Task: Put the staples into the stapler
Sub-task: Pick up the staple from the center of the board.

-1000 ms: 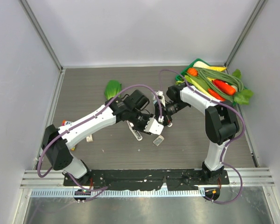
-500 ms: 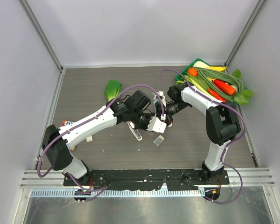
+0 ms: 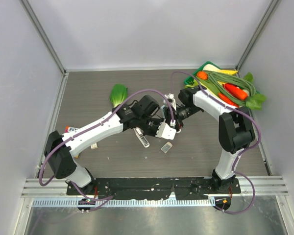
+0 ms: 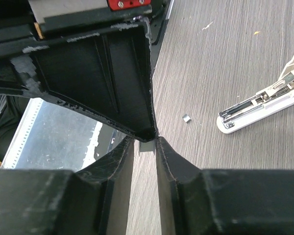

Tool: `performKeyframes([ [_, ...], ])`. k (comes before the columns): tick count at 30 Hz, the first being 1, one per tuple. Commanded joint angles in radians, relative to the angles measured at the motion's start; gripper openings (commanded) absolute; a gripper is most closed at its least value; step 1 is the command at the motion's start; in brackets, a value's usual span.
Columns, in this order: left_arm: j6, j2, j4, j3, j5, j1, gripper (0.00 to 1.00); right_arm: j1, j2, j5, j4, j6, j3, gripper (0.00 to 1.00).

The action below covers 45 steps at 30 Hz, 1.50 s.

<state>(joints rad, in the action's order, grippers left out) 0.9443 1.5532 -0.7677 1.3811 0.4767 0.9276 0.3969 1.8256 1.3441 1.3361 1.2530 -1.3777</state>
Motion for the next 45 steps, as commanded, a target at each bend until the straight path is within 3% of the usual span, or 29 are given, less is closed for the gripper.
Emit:
performKeyframes([
  [1, -0.01, -0.004, 0.05, -0.014, -0.006, 0.013, 0.0, -0.02, -0.063, 0.135, 0.101, -0.018, -0.037, 0.33],
  [7, -0.021, -0.019, 0.059, -0.033, -0.01, 0.013, 0.0, -0.038, -0.068, 0.116, 0.139, 0.025, -0.055, 0.46],
  [13, -0.047, -0.039, 0.084, -0.057, -0.035, 0.013, 0.0, -0.064, -0.112, 0.023, 0.17, 0.075, -0.086, 0.5],
  [18, -0.081, -0.056, 0.125, -0.093, -0.066, 0.011, 0.0, -0.069, -0.146, -0.161, 0.17, 0.02, -0.119, 0.51],
  [20, -0.114, -0.058, 0.137, -0.096, -0.072, 0.011, 0.0, -0.069, -0.181, -0.256, 0.054, -0.204, -0.132, 0.52],
  [23, -0.171, -0.051, 0.151, -0.086, -0.076, 0.011, 0.0, -0.069, -0.248, -0.468, -0.105, -0.358, -0.084, 0.52],
  [30, -0.359, -0.013, 0.168, -0.036, -0.02, -0.045, 0.0, -0.069, -0.555, -0.81, -0.449, -0.471, 0.144, 0.52],
  [36, -0.57, 0.03, 0.225, -0.019, 0.123, -0.137, 0.0, -0.069, -0.814, -0.982, -0.688, -0.385, 0.37, 0.52],
  [38, -0.631, 0.044, 0.264, -0.019, 0.167, -0.183, 0.0, -0.069, -0.888, -0.947, -0.75, -0.314, 0.462, 0.52],
  [45, -0.938, 0.068, 0.456, -0.054, 0.352, -0.269, 0.0, -0.018, -0.91, -0.856, -0.825, -0.092, 0.618, 0.52],
])
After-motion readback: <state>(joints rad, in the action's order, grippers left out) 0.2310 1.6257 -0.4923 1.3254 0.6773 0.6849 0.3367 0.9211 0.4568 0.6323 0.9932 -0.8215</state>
